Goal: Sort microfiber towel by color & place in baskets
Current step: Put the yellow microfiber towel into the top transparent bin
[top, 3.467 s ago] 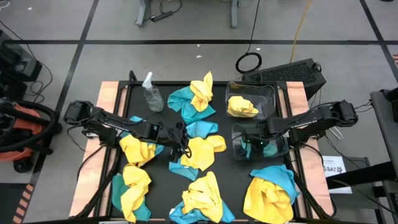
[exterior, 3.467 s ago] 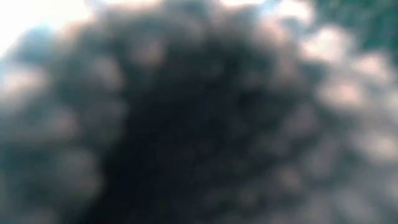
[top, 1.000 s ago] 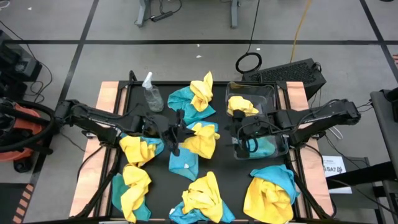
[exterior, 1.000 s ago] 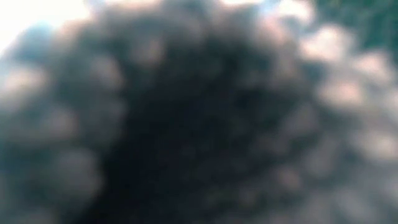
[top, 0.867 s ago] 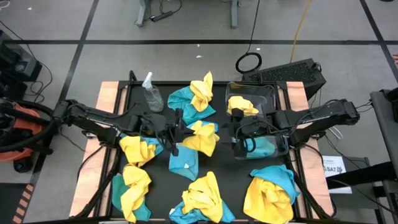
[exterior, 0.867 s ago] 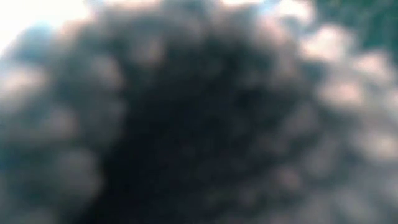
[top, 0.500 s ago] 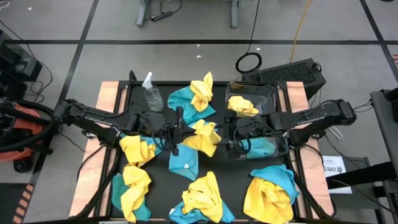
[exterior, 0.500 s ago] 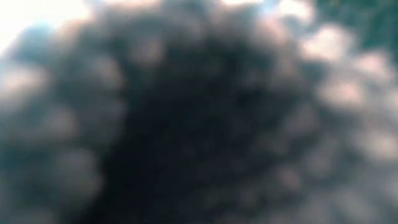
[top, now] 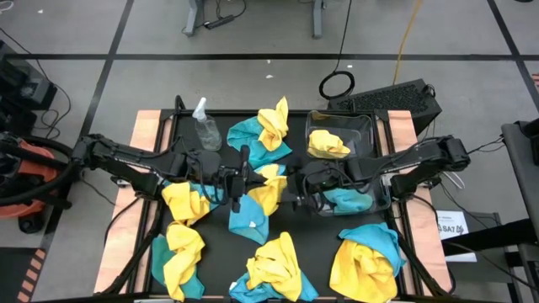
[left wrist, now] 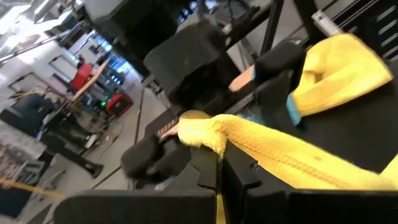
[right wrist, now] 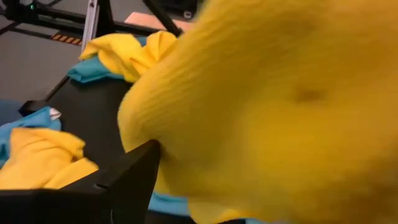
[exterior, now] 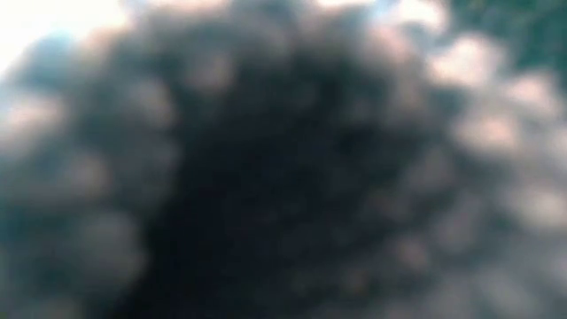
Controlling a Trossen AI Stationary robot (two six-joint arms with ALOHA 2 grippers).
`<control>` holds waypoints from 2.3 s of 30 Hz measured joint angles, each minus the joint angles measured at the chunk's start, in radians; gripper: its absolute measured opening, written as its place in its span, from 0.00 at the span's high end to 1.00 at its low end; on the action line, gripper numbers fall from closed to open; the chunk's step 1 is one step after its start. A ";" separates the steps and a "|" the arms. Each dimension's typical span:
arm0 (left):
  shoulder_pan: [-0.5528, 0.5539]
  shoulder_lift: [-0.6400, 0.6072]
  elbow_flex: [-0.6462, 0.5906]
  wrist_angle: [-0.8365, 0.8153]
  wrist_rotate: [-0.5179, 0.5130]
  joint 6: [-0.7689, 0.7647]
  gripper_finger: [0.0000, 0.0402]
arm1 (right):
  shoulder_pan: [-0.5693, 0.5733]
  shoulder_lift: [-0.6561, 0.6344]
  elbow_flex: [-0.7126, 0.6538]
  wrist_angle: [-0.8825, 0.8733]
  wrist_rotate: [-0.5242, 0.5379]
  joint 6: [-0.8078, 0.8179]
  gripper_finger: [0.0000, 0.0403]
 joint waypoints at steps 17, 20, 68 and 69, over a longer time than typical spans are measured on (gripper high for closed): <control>-0.023 0.000 0.000 0.019 0.012 0.034 0.99 | -0.016 0.002 0.000 0.143 -0.003 -0.106 0.58; -0.023 0.000 0.000 0.012 0.012 0.034 0.96 | -0.016 0.002 0.000 0.158 -0.003 -0.137 0.80; -0.049 -0.185 -0.046 -0.680 -0.360 -0.421 0.30 | -0.558 -0.269 0.001 -0.682 0.472 0.043 1.00; -0.049 -0.184 -0.050 -0.682 -0.353 -0.422 0.30 | -0.572 -0.268 0.000 -0.703 0.469 0.052 1.00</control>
